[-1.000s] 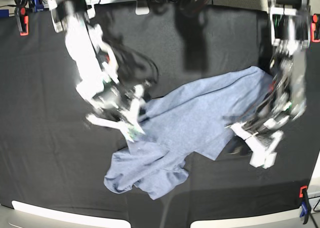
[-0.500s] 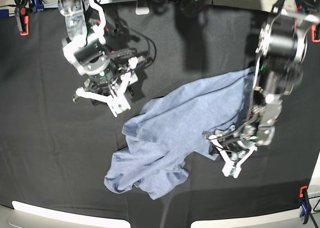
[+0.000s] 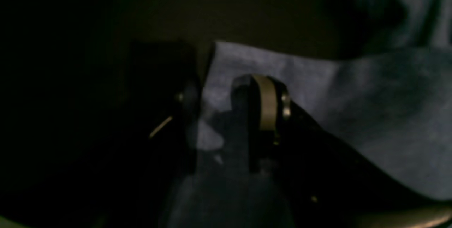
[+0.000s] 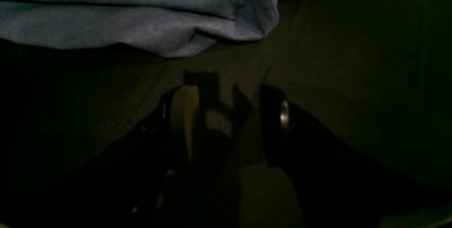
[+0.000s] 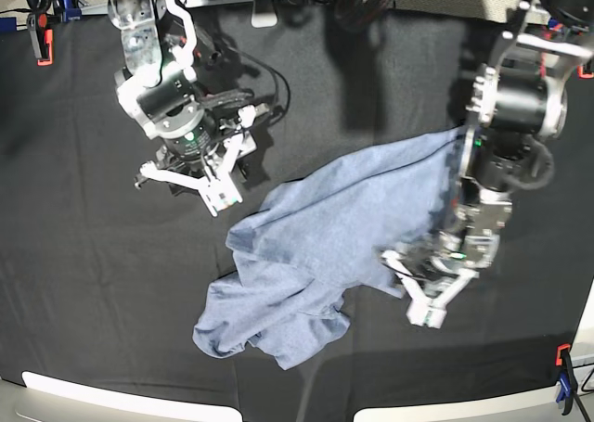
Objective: Layout the t-shirt on the table in an organized manner, then fold the t-shirt properly
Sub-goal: 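Release the hem and reposition both grippers over the shirt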
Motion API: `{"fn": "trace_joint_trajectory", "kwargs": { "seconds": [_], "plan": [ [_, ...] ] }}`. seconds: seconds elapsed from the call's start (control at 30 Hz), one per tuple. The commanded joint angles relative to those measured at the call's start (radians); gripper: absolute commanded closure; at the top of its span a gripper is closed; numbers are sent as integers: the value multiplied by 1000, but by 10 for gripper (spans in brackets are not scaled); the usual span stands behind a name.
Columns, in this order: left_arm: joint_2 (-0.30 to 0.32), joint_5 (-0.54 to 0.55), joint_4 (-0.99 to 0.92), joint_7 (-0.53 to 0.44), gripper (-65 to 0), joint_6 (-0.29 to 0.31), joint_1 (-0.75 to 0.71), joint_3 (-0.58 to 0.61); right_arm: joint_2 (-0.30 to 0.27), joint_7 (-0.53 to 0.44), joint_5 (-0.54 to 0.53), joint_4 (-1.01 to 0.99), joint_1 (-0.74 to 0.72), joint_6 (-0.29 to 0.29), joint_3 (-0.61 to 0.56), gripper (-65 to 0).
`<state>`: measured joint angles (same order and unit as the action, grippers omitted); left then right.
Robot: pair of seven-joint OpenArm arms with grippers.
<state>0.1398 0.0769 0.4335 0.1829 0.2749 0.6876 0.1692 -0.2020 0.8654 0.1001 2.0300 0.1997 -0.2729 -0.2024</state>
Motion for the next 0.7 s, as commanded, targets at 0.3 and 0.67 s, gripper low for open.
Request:
{"fn": "trace_joint_trajectory", "kwargs": {
  "seconds": [0.3,0.67],
  "plan": [
    [-19,10,18,40,0,36,38,-2,-3,-19,-3,21,-11,3,2,-275],
    [184,405,665,333,0,119,-235,-6,-3,-106,8,21,-17,3,8,-275]
  ]
}}
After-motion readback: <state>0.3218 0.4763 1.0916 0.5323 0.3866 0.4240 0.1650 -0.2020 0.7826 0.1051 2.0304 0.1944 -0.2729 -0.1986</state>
